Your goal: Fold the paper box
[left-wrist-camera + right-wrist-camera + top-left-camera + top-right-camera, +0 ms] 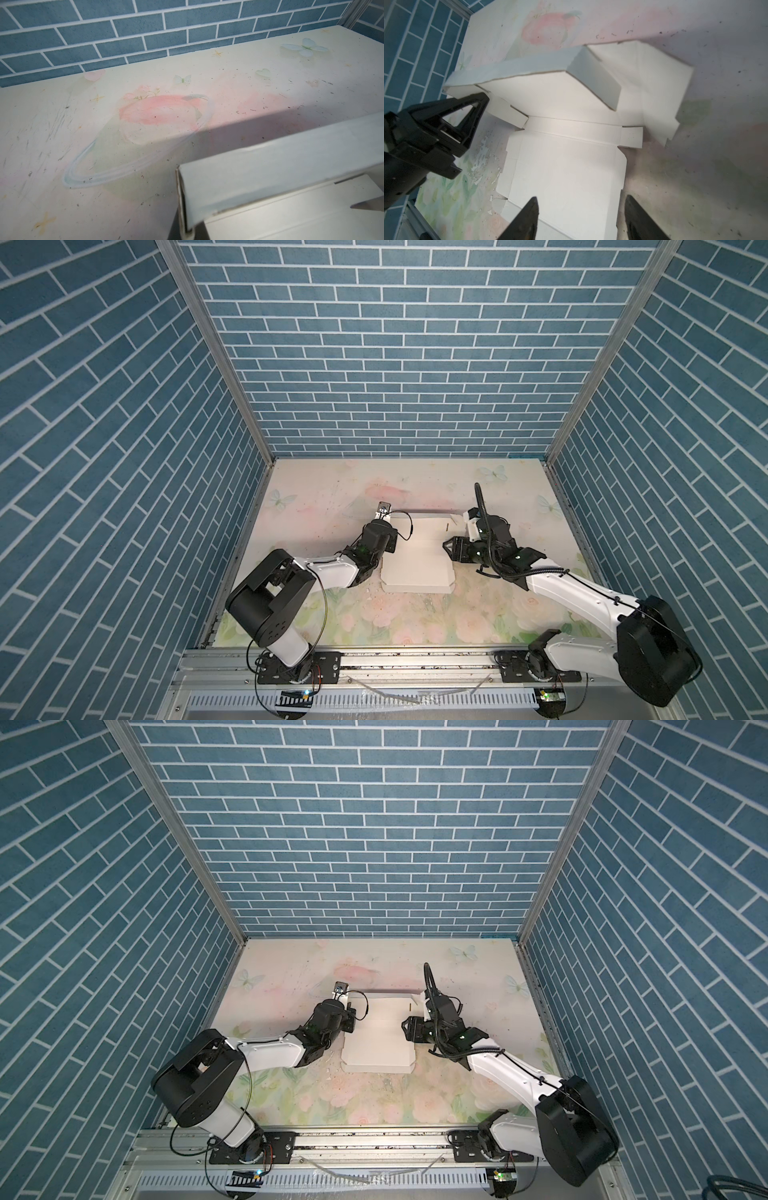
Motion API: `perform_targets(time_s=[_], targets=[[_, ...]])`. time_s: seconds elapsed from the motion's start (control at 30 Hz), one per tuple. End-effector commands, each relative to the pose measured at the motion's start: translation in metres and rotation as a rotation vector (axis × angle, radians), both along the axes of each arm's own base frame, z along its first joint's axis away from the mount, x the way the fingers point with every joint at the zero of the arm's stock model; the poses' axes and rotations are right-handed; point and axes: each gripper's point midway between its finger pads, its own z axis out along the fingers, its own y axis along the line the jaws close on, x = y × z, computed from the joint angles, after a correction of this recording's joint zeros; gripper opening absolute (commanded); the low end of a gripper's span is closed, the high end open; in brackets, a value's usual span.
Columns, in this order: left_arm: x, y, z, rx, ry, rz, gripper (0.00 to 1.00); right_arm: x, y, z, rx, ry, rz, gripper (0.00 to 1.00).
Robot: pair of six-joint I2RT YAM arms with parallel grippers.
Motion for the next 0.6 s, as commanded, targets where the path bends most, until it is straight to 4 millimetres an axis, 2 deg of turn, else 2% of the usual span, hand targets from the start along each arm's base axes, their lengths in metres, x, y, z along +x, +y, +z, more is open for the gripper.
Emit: perform_targets(time_s=[0.0,0.27,0.57], targets=[[-0.003,0.003,-0.014,0.038,0.046,0.006,0.00,0.004,0.009,-0.007,-0.040,-0.069,0.054,0.65],[-0.005,0.003,-0.015,0.030,0.045,-0.003,0.00,0.014,0.002,-0.040,-0.103,-0.058,-0.010,0.64],[-0.006,0.000,-0.015,0.026,0.044,-0.016,0.00,0.023,-0.003,-0.063,-0.140,-0.064,-0.061,0.64]])
